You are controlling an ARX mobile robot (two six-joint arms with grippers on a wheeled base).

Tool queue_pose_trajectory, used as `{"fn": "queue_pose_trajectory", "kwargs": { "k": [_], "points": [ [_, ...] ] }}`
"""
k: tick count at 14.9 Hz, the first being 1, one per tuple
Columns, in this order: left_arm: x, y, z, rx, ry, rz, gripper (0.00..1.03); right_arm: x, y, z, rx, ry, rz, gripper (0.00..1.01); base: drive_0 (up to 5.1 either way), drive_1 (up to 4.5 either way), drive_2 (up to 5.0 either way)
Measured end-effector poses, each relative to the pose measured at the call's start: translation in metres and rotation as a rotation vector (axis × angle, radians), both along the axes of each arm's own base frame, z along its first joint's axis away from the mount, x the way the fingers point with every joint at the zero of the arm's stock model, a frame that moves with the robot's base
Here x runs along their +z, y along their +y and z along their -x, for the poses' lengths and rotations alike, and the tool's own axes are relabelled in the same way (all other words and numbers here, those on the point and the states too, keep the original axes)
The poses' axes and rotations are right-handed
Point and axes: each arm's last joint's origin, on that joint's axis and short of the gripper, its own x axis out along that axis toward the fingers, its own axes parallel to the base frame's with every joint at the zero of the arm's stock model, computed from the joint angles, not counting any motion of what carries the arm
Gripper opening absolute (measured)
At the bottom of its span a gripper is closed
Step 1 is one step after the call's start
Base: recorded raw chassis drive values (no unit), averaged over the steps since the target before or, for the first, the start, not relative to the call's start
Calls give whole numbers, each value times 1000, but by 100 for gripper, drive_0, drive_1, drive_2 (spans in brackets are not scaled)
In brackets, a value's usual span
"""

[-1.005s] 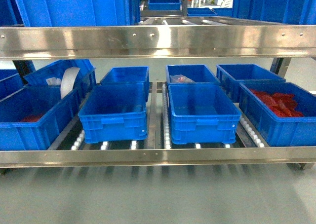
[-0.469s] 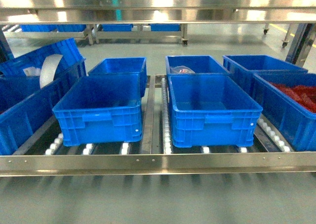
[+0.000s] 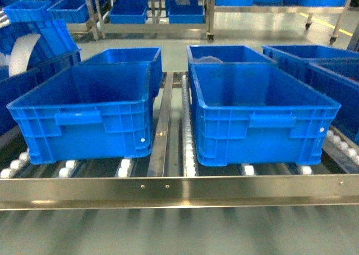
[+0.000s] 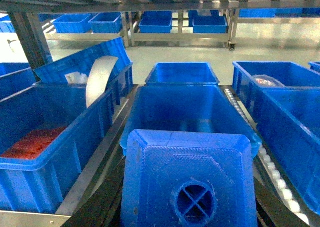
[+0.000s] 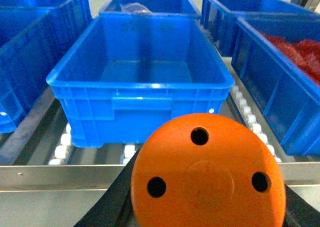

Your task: Sort blue parts and orange caps into right shelf containers

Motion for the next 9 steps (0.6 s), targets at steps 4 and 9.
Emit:
{"fn": "queue_pose_trajectory", "kwargs": {
  "k": [4,9],
  "points": [
    [-1,0,0,2,7,1,44,-2,0,0,1,13,2,44,0,0,0],
    [-1,0,0,2,7,1,44,-2,0,0,1,14,2,44,0,0,0]
  ]
}}
